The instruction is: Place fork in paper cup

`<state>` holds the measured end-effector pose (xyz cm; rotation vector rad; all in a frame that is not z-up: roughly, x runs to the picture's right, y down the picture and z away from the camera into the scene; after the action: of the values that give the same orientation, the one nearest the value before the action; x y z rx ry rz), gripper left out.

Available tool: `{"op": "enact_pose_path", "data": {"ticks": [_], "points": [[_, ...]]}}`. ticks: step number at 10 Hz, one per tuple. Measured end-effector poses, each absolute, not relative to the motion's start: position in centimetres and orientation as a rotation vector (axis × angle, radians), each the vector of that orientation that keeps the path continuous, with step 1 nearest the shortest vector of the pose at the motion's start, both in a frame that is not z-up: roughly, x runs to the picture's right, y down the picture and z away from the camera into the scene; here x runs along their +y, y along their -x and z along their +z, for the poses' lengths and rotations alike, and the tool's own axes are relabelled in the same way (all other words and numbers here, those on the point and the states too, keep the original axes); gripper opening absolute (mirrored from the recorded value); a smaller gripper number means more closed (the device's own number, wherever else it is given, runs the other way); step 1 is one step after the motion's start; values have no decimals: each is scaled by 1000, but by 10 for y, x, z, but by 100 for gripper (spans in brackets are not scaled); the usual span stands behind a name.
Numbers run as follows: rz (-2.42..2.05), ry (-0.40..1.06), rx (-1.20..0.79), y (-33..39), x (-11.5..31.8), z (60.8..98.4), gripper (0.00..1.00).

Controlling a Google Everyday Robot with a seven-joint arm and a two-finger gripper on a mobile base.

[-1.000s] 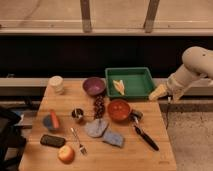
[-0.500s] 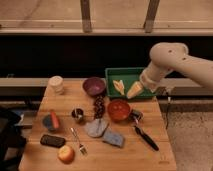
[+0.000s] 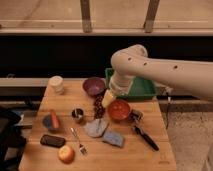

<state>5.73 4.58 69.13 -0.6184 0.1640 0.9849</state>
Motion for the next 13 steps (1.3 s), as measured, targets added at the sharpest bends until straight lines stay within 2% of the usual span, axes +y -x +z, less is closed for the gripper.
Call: {"op": "enact_pose_path", "data": {"ticks": [6, 13], "points": [[957, 603, 165, -57, 46, 688, 80], [738, 652, 82, 86, 69, 694, 80]]}}
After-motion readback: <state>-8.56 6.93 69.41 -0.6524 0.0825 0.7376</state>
